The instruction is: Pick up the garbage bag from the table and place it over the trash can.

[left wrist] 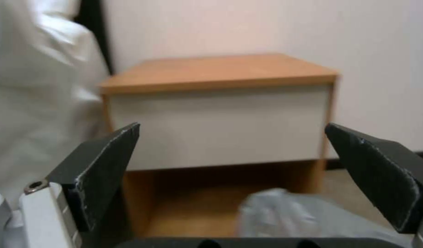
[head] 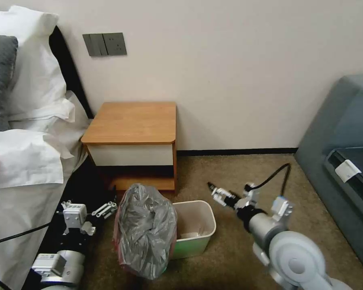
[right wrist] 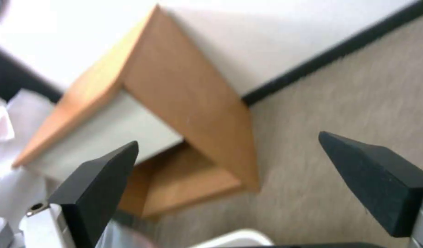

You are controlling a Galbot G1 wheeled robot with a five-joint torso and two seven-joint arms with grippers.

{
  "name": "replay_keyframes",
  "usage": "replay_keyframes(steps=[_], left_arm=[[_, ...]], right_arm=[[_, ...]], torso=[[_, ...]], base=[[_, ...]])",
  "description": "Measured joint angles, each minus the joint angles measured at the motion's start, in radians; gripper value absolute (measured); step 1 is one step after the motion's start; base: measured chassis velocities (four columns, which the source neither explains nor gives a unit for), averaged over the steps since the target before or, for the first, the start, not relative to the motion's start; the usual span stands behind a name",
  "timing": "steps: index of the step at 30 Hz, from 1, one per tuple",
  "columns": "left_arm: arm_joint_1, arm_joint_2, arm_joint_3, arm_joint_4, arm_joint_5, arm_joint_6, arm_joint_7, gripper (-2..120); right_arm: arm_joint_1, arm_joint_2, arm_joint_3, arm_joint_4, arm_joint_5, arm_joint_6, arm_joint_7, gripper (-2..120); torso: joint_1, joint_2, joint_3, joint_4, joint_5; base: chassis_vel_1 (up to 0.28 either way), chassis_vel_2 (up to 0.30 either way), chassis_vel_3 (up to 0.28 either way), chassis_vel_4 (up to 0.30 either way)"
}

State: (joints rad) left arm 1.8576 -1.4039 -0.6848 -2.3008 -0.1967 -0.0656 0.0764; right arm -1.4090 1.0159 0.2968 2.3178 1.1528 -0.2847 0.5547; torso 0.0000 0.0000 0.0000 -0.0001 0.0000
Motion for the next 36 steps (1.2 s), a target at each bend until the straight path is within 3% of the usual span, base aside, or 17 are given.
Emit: replay_keyframes(steps=[7, 10, 17, 24, 28, 30, 36], left_arm=[[0.010, 0.028, 0.122, 0.000, 0.045, 0.024, -0.007, 99], [0.004, 0.049, 0.198, 0.003, 0.050, 0.073, -0.051, 92], [0.008, 0.056, 0.214, 0.011, 0.045, 0.133, -0.113, 68], [0.012, 0.062, 0.211, 0.018, 0.042, 0.203, -0.168, 66], [0.011, 0.073, 0.239, 0.013, 0.018, 0.283, -0.246, 66], [0.006, 0.075, 0.259, 0.008, -0.014, 0.342, -0.332, 66], [-0.010, 0.074, 0.272, 0.020, -0.038, 0.390, -0.380, 66]], right_arm=[[-0.017, 0.032, 0.019, 0.004, -0.059, 0.024, -0.006, 100], [-0.027, 0.058, 0.016, 0.010, -0.075, 0.028, -0.003, 100], [-0.040, 0.082, 0.017, 0.012, -0.083, 0.030, 0.005, 100], [-0.057, 0.100, 0.017, 0.011, -0.090, 0.037, 0.009, 100], [-0.068, 0.107, 0.016, 0.008, -0.098, 0.039, 0.009, 100], [-0.076, 0.114, 0.014, 0.001, -0.112, 0.043, 0.006, 100], [-0.088, 0.125, 0.008, -0.003, -0.127, 0.047, 0.001, 100]], torso=[[0.000, 0.000, 0.000, 0.0000, 0.0000], [0.000, 0.000, 0.000, 0.0000, 0.0000], [0.000, 0.000, 0.000, 0.0000, 0.0000], [0.000, 0.000, 0.000, 0.0001, -0.0001], [0.000, 0.000, 0.000, 0.0000, -0.0002], [0.000, 0.000, 0.000, 0.0001, -0.0001], [0.000, 0.000, 0.000, 0.0001, -0.0001]], base=[[0.000, 0.000, 0.000, 0.000], [0.000, 0.000, 0.000, 0.000], [0.000, 0.000, 0.000, 0.000], [0.000, 0.000, 0.000, 0.000], [0.000, 0.000, 0.000, 0.000], [0.000, 0.000, 0.000, 0.000], [0.000, 0.000, 0.000, 0.000]])
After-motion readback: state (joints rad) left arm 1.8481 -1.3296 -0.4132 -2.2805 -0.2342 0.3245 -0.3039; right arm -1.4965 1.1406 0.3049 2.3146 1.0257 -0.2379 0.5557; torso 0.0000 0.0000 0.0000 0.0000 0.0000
